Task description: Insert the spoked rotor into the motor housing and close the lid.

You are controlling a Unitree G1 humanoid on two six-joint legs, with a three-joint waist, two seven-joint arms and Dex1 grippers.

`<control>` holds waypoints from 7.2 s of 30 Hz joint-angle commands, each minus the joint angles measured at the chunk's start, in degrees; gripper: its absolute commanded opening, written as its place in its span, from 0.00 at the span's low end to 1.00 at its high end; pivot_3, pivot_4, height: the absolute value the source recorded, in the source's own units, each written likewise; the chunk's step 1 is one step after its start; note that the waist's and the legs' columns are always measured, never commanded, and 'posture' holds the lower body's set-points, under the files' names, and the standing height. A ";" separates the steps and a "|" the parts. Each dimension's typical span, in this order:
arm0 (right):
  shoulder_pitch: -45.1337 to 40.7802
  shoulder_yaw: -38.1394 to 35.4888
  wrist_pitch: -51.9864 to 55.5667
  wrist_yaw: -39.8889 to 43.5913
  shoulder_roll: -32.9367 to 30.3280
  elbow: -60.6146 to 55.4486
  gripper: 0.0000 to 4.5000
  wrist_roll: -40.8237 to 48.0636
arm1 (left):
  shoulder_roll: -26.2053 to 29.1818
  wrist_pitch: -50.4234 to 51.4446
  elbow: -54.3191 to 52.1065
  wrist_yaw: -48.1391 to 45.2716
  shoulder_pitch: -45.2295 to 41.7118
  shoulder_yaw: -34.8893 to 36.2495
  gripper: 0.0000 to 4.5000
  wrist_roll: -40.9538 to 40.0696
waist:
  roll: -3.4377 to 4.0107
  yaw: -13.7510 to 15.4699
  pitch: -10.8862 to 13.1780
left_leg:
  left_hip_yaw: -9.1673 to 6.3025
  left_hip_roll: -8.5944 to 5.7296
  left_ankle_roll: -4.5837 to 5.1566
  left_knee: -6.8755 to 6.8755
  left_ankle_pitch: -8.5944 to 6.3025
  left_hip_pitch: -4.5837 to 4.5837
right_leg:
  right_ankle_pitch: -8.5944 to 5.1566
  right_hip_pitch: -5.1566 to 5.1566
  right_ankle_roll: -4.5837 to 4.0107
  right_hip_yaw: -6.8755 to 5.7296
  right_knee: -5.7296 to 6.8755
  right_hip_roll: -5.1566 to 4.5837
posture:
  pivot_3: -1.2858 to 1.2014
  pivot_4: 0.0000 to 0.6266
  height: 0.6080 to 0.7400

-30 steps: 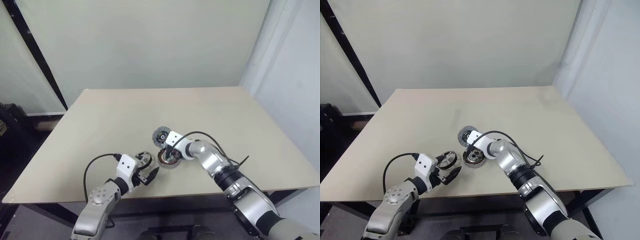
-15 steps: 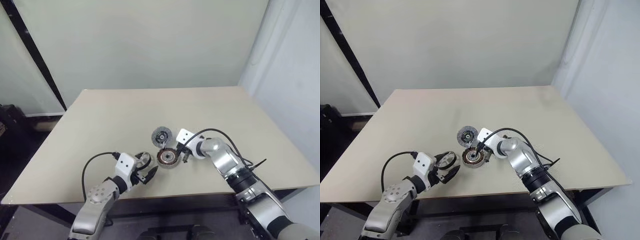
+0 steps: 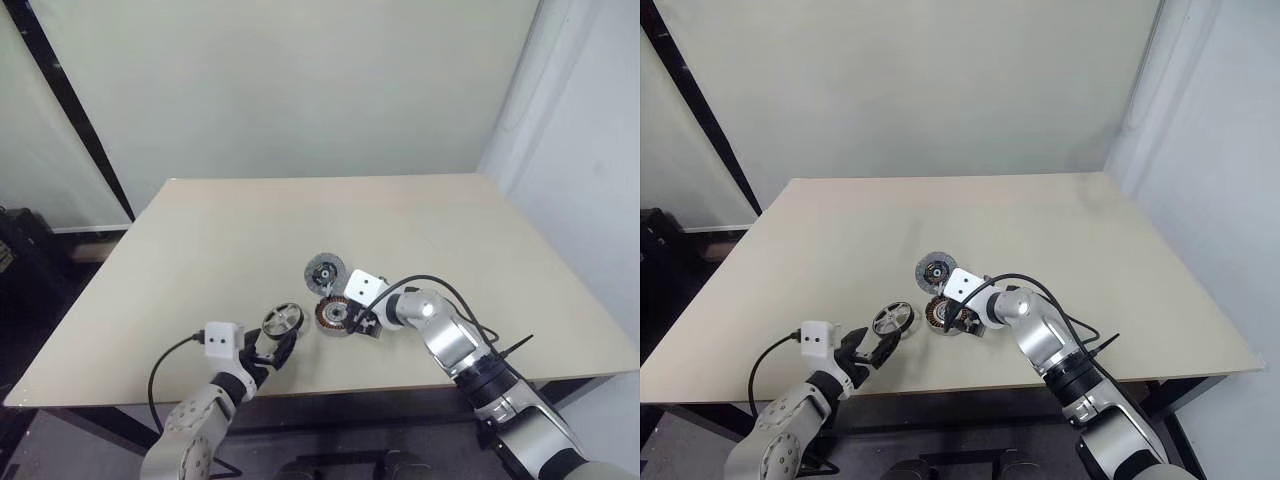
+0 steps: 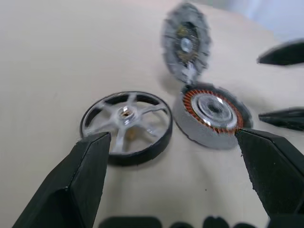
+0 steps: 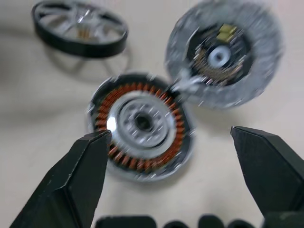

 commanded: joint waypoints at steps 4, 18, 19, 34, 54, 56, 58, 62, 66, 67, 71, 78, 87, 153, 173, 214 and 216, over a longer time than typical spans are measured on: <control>-0.09 -1.68 -7.68 -1.71 -0.75 -1.25 0.99 0.73 | -7.55 9.26 -0.77 10.95 -3.57 6.26 1.00 -11.07 | -0.15 0.10 0.04 | 0.01 -0.04 0.01 0.02 0.00 -0.01 | 0.00 0.03 0.00 -0.01 -0.03 0.03 | 0.52 0.00 1.00; 1.35 -2.41 -7.62 -2.02 -2.18 -3.15 0.99 0.21 | -12.67 18.54 11.48 27.91 -16.53 16.60 1.00 -26.32 | -0.27 0.23 0.03 | -0.01 -0.15 0.00 0.04 0.00 -0.04 | 0.01 0.09 0.00 0.02 -0.04 0.09 | 0.52 0.00 1.00; 1.44 -2.44 -7.55 -2.08 -2.24 -3.24 0.99 0.22 | -12.62 18.46 11.74 28.06 -16.76 16.50 1.00 -26.43 | -0.27 0.23 0.03 | -0.02 -0.17 0.00 0.04 0.01 -0.05 | 0.01 0.10 0.00 0.02 -0.05 0.08 | 0.52 0.00 1.00; 3.59 -3.80 -6.35 -3.13 -3.45 -4.60 1.00 0.35 | -10.79 18.07 11.97 28.29 -16.72 15.88 0.07 -27.82 | -0.30 0.22 0.03 | -0.03 -0.19 -0.01 0.04 0.00 -0.06 | 0.00 0.14 -0.01 0.03 -0.17 0.08 | 0.52 0.00 1.00; 5.37 -3.77 -2.88 -2.55 -5.50 -4.72 1.00 -0.34 | -6.74 23.43 2.62 16.95 -10.65 11.60 0.07 -48.31 | -0.30 0.23 0.04 | -0.02 -0.16 -0.03 -0.03 -0.01 -0.15 | 0.01 0.21 -0.01 0.04 -0.50 0.07 | 0.52 0.00 1.00; 5.89 -3.87 -2.20 -2.57 -5.92 -5.32 1.00 -0.39 | -6.94 22.63 5.42 17.13 -13.04 10.03 0.07 -46.37 | -0.30 0.24 0.04 | -0.01 -0.16 -0.03 -0.02 -0.01 -0.13 | 0.01 0.21 -0.01 0.05 -0.50 0.07 | 0.52 0.00 1.00; 6.33 -4.07 -1.53 -2.71 -6.27 -6.00 1.00 -0.37 | -7.09 21.94 8.24 16.97 -15.17 8.64 0.07 -44.62 | -0.30 0.24 0.04 | -0.03 -0.16 -0.02 -0.02 0.00 -0.12 | 0.01 0.24 -0.01 0.03 -0.50 0.10 | 0.52 0.00 1.00; 7.40 -4.33 0.06 -2.97 -6.96 -7.74 1.00 -0.39 | -7.54 20.20 15.51 15.58 -19.73 6.60 0.07 -40.63 | -0.30 0.24 0.03 | -0.04 -0.18 -0.02 -0.03 0.00 -0.12 | 0.01 0.25 0.00 0.04 -0.49 0.14 | 0.52 0.00 1.00; 8.39 -4.72 1.36 -3.23 -7.35 -9.46 1.00 -0.39 | -7.95 17.93 21.36 14.79 -22.48 6.33 0.07 -36.86 | -0.30 0.23 0.03 | -0.03 -0.24 -0.02 -0.10 -0.01 -0.12 | 0.02 0.23 0.00 0.11 -0.49 0.12 | 0.52 0.00 1.00; 8.58 -4.79 1.62 -3.32 -7.39 -9.79 1.00 -0.40 | -7.98 17.49 22.34 14.46 -22.82 6.41 0.07 -36.13 | -0.30 0.23 0.03 | -0.04 -0.24 -0.02 -0.12 -0.01 -0.13 | 0.02 0.23 0.00 0.12 -0.49 0.12 | 0.52 0.00 1.00; 9.01 -4.81 2.66 -3.64 -7.30 -10.77 1.00 -0.42 | -8.05 16.63 24.33 13.86 -23.20 7.43 0.07 -34.85 | -0.30 0.22 0.03 | -0.04 -0.23 -0.02 -0.16 -0.01 -0.12 | 0.02 0.21 0.00 0.11 -0.49 0.13 | 0.52 0.00 1.00; 9.27 -5.08 3.56 -4.16 -7.24 -11.24 1.00 -0.15 | -7.66 18.64 24.39 14.06 -22.59 6.76 0.07 -33.69 | -0.30 0.22 0.03 | -0.03 -0.23 -0.02 -0.14 -0.01 -0.11 | 0.02 0.21 0.00 0.12 -0.49 0.12 | 0.52 0.00 1.00; 9.24 -5.21 3.88 -4.69 -7.02 -11.19 1.00 0.12 | -8.26 19.68 24.67 14.34 -21.58 7.43 0.07 -32.29 | -0.30 0.22 0.03 | -0.04 -0.22 -0.01 -0.15 -0.01 -0.10 | 0.02 0.21 0.00 0.11 -0.49 0.13 | 0.52 0.00 1.00; 4.24 -7.27 1.51 -7.54 9.39 8.23 0.09 11.96 | 15.41 13.26 -3.47 4.01 -11.95 1.75 0.90 -8.22 | -0.25 0.17 -0.07 | 0.00 -0.07 -0.05 -0.20 0.00 0.01 | 0.03 0.22 -0.02 0.09 -0.42 0.09 | 0.52 0.00 1.00; -4.12 13.89 8.57 13.73 -9.62 -11.75 0.59 2.08 | 15.10 12.55 0.73 1.11 -11.82 -0.93 0.90 -1.92 | -0.25 0.21 -0.04 | 0.01 -0.06 -0.04 -0.19 0.00 -0.04 | 0.02 0.13 -0.01 -0.02 -0.43 0.11 | 0.52 0.00 1.00; -6.58 16.47 -2.61 12.42 -2.30 6.21 0.03 -8.57 | 15.66 24.28 -1.88 -1.86 -11.78 -0.21 0.00 -4.96 | -0.29 0.17 -0.08 | -0.01 -0.03 -0.05 -0.18 0.00 0.07 | 0.03 0.20 -0.01 -0.02 -0.36 0.07 | 0.52 0.00 1.00; -6.41 16.12 -2.81 12.24 -2.00 6.04 0.03 -8.47 | 15.66 24.30 -1.97 -1.65 -11.61 0.11 0.00 -4.93 | -0.28 0.17 -0.07 | -0.01 -0.02 -0.11 -0.15 0.04 0.07 | 0.03 0.19 -0.01 -0.04 -0.33 0.09 | 0.52 0.00 1.00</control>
